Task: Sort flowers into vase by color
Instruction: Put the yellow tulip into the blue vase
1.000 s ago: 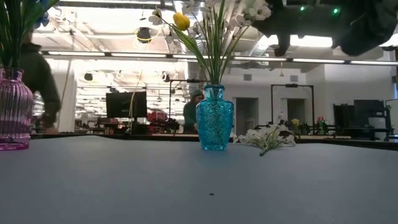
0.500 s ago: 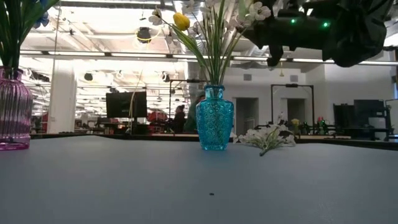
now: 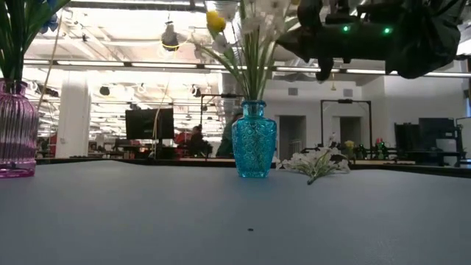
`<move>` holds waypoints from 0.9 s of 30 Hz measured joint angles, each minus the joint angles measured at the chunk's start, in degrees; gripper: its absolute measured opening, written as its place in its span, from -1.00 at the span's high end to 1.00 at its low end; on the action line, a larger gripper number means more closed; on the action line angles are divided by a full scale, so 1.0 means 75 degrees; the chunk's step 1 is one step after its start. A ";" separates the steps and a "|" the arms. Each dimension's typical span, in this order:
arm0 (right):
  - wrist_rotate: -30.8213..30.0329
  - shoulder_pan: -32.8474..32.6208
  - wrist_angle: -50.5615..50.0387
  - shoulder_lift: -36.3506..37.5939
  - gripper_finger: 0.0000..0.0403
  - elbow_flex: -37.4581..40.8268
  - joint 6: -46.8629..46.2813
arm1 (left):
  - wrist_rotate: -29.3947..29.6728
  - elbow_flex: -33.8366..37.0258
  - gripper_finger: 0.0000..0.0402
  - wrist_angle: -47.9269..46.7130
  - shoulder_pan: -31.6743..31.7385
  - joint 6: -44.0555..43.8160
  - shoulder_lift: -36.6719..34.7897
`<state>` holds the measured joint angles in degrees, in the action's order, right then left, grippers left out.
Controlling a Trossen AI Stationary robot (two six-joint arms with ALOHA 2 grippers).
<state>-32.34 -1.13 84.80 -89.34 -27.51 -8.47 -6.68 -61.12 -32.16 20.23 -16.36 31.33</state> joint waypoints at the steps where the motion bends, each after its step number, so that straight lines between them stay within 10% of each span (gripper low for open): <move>1: 0.0000 -0.0002 -0.0178 0.0000 0.93 0.0000 -0.0002 | 0.0000 0.0000 0.12 0.0000 -0.0002 -0.0002 0.0000; 15: 0.0750 -0.0128 -0.1568 0.0000 0.93 0.0003 0.0909 | -0.0003 0.0000 0.12 0.0082 0.0000 -0.0122 0.0000; 27: 0.0909 -0.0148 -0.2647 -0.0003 0.79 -0.0076 -0.0711 | -0.0003 0.0000 0.12 0.0400 0.0000 -0.0125 0.0000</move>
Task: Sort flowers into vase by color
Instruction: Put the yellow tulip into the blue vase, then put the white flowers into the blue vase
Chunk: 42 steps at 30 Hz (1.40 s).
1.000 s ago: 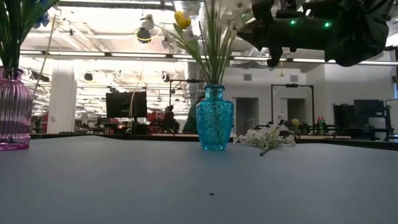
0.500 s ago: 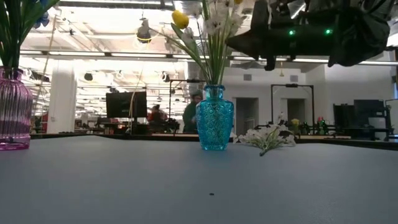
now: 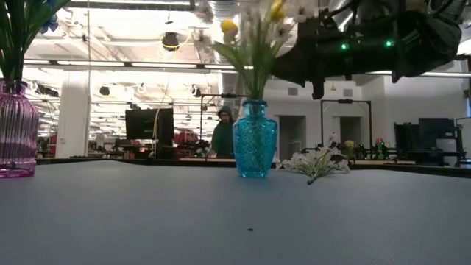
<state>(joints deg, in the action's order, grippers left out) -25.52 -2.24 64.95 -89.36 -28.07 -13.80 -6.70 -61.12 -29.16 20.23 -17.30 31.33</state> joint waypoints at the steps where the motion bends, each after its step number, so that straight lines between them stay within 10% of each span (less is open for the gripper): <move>1: 0.0006 -0.0003 0.0003 0.0000 0.74 -0.0051 -0.0009 | 0.0000 0.0003 0.12 0.0031 0.0000 0.0002 0.0000; 24: 0.0437 -0.0169 -0.0615 0.0495 0.05 -0.0219 -0.0093 | -0.0101 0.0000 0.12 0.0028 0.0000 0.0104 0.0000; 42: 0.2011 -0.0102 -0.7658 0.4479 -0.05 -0.0222 -0.2282 | -0.0125 0.0000 0.12 0.0028 0.0000 0.0420 0.0003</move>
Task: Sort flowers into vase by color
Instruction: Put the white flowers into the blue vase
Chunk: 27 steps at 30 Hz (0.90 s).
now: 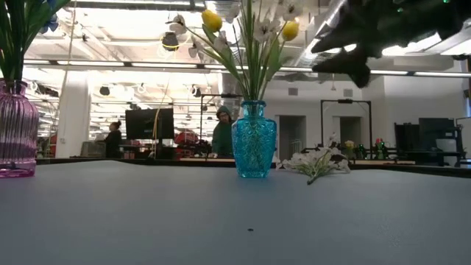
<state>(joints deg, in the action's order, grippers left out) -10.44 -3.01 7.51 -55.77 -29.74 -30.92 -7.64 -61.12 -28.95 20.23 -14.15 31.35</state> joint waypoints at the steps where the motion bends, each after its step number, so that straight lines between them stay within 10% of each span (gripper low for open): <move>1: -0.0002 0.0108 -0.0281 0.0104 -0.05 0.0000 -0.0514 | 0.0000 0.0000 0.12 -0.0002 0.0000 0.0000 -0.0003; 11: 0.0661 0.1328 -0.3452 -0.0152 -0.05 0.0003 -0.5433 | 0.0003 0.0000 0.12 0.0000 -0.0003 0.0000 -0.0003; 27: 0.0667 0.2080 -0.2985 -0.3429 -0.05 -0.1169 -0.6101 | -0.0140 0.0000 0.12 0.0026 -0.0003 -0.0075 -0.0003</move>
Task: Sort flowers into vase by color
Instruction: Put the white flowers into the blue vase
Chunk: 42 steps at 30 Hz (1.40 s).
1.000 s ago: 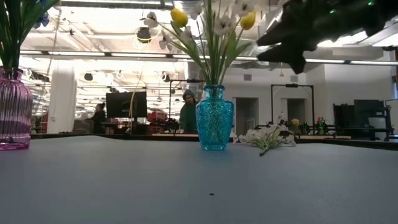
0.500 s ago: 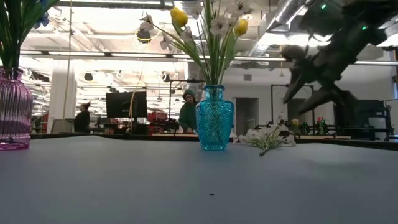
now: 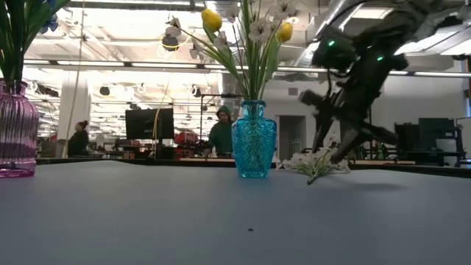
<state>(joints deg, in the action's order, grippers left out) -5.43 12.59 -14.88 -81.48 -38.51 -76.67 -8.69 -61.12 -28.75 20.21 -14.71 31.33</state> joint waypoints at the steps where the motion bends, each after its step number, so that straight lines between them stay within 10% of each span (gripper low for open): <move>1: 0.0000 0.0044 -0.0106 -0.0205 -0.05 -0.0132 0.0001 | -0.0019 0.0000 0.12 0.0000 0.0002 -0.0002 0.0000; 13: 0.0126 0.0345 -0.0036 -0.1856 0.15 -0.0880 -0.0571 | -0.0413 0.0000 0.12 -0.0079 0.0000 -0.0132 -0.0058; 19: 0.0091 0.0281 -0.0109 -0.1638 0.84 -0.0845 -0.0432 | -0.0342 0.0000 0.12 -0.0238 0.0003 -0.0053 -0.0292; 26: -0.0793 -0.0007 -0.0472 -0.0475 0.85 -0.0839 -0.0338 | 0.0143 0.0000 0.12 -0.0379 0.0003 0.0098 -0.0484; 33: -0.2950 -0.0951 -0.1341 0.1271 0.87 -0.0836 -0.0516 | 0.0229 0.0000 0.12 -0.0520 0.0003 0.0125 -0.0487; 42: -0.8210 -0.3382 -0.1447 0.2876 0.87 -0.0635 0.0254 | 0.0357 0.0000 0.12 -0.0525 0.0003 0.0211 -0.0484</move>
<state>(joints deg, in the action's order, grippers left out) -67.01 -12.77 -25.72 -59.91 -43.27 -74.77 -6.02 -61.12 -32.69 20.23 -13.13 27.70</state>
